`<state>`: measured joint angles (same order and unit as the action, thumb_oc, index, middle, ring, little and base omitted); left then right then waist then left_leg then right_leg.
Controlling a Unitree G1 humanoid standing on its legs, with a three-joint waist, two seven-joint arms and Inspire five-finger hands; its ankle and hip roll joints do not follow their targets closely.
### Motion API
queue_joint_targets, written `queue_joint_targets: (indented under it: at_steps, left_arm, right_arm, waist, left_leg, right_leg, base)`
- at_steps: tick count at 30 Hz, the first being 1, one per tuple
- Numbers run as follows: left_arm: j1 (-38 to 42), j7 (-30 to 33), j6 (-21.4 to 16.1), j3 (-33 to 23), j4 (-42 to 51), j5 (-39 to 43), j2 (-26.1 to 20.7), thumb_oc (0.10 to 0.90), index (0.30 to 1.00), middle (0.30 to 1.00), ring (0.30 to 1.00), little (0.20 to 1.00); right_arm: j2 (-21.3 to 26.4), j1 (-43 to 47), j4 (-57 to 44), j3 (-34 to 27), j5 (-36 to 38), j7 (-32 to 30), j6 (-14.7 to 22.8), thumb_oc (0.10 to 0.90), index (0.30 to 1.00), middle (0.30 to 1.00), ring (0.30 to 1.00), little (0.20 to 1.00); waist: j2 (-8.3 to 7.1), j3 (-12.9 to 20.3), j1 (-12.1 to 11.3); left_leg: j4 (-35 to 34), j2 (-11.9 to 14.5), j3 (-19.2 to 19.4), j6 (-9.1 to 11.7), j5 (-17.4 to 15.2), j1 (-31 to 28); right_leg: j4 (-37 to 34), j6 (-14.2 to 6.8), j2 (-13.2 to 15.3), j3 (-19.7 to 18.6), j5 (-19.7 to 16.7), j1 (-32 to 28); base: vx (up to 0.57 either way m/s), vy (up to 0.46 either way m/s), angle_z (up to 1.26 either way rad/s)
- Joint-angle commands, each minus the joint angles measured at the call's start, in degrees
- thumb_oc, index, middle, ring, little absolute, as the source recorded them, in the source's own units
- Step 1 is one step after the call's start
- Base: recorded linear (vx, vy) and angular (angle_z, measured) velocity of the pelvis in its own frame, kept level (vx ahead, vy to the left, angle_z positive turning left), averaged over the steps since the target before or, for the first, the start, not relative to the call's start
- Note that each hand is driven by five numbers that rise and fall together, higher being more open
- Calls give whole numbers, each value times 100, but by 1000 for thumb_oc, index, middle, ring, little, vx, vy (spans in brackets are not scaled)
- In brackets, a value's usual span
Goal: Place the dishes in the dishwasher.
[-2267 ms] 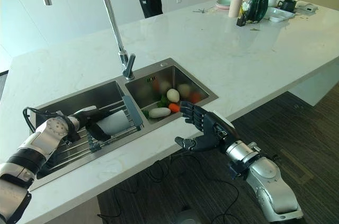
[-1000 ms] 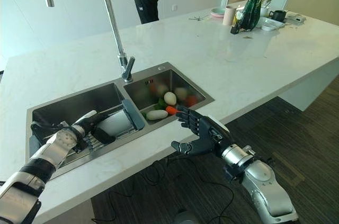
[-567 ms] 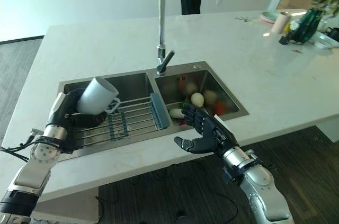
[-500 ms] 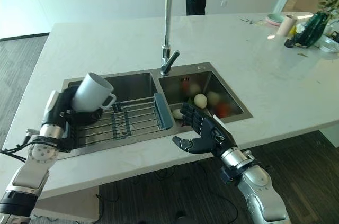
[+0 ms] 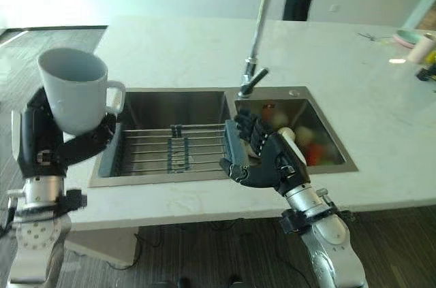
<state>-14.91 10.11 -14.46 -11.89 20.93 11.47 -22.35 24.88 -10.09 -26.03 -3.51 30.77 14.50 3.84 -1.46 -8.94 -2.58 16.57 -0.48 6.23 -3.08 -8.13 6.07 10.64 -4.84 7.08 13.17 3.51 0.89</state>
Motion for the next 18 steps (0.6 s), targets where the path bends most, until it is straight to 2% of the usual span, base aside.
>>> queue_joint_targets:
  at_steps: [1,2,3,4,5,7,8,11,12,13,14,16,18]
  left_arm:
    - [732,130,-982,-567,528,442,-320,400,300,300,300,300]
    - [687,181,-994,-636,624,461,-267,400,300,300,300,300]
    - [662,253,-1014,-649,670,475,-263,400,300,300,300,300]
    - [627,364,-1069,-658,768,463,-239,400,300,300,300,300]
    - [645,387,-1087,-638,791,468,-236,400,300,300,300,300]
    - [770,259,-1121,-565,743,643,-240,400,300,300,300,300]
    - [945,131,-1103,-509,654,814,-229,400,300,300,300,300]
    - [1244,-114,-1188,-383,493,1093,-215,400,300,300,300,300]
    - [1287,-254,-1245,-356,451,1204,-220,400,300,300,300,300]
    - [1320,-395,-1300,-325,415,1323,-233,400,300,300,300,300]
    - [1347,-519,-1376,-296,354,1425,-235,400,300,300,300,300]
    - [1265,-616,-1532,-268,212,1623,-214,400,300,300,300,300]
    - [1244,-581,-1579,-258,221,1624,-202,400,300,300,300,300]
  right_arm:
    - [53,635,-566,-302,459,10,852,800,900,900,900,900]
    - [57,758,-590,-136,388,-69,839,800,900,900,900,900]
    - [52,823,-611,-34,329,-116,832,800,900,900,900,900]
    - [55,891,-644,105,256,-229,848,800,900,900,900,900]
    - [57,897,-656,148,237,-326,874,800,900,900,900,900]
    - [117,826,-617,90,215,-555,1004,800,900,900,900,900]
    - [174,757,-546,-23,246,-619,1111,800,900,900,900,900]
    - [303,769,-281,-324,318,-593,1330,800,900,900,900,900]
    - [340,751,-222,-463,337,-619,1405,800,900,900,900,900]
    - [356,737,-167,-576,332,-690,1464,800,900,900,900,900]
    - [334,730,-79,-671,272,-773,1549,800,900,900,900,900]
    - [156,765,115,-737,171,-907,1718,800,900,900,900,900]
    - [54,833,110,-626,44,-979,1748,800,900,900,900,900]
  waist:
    - [61,174,-92]
    - [79,122,-246]
    - [101,106,-330]
    - [128,92,-441]
    - [144,86,-465]
    - [139,80,-418]
    - [90,101,-318]
    - [-84,62,-127]
    - [-138,62,-46]
    - [-158,59,11]
    - [-144,65,49]
    - [-22,119,44]
    - [57,183,-34]
  left_leg:
    - [61,255,170,448,-618,-413]
    - [61,287,83,528,-467,-305]
    - [61,298,-16,576,-451,-270]
    - [61,382,-132,694,-248,-68]
    - [61,473,-68,763,-157,33]
    - [61,725,469,851,-83,109]
    - [61,857,842,903,-156,-3]
    - [61,868,1843,748,-116,-433]
    - [61,978,2234,736,-25,-588]
    - [61,1066,2453,731,-34,-680]
    - [61,1099,2559,718,-134,-746]
    - [61,1232,2591,727,-444,-810]
    - [61,1188,2413,711,-611,-763]
  right_leg:
    - [655,-5,-97,239,1037,123]
    - [655,25,-60,376,1019,124]
    - [655,28,-60,421,1072,88]
    - [655,60,-64,487,1067,131]
    - [655,58,-49,569,1067,137]
    - [655,31,65,901,1086,74]
    - [655,-12,192,1110,1154,-31]
    - [655,-55,566,1629,899,-41]
    - [655,-76,677,1818,826,-58]
    - [655,-95,746,1962,774,-79]
    - [655,-116,801,2097,718,-100]
    - [655,-169,927,2405,626,-162]
    - [655,-247,1007,2499,541,-161]
  base:
    - [-86,-145,77]
    - [-67,-129,92]
    - [-146,-108,92]
    - [-133,-59,68]
    - [-168,-36,60]
    - [-94,-5,110]
    - [-107,24,177]
    - [-176,76,213]
    - [-180,81,201]
    - [-165,111,185]
    - [-150,234,198]
    - [-138,374,184]
    - [-87,334,136]
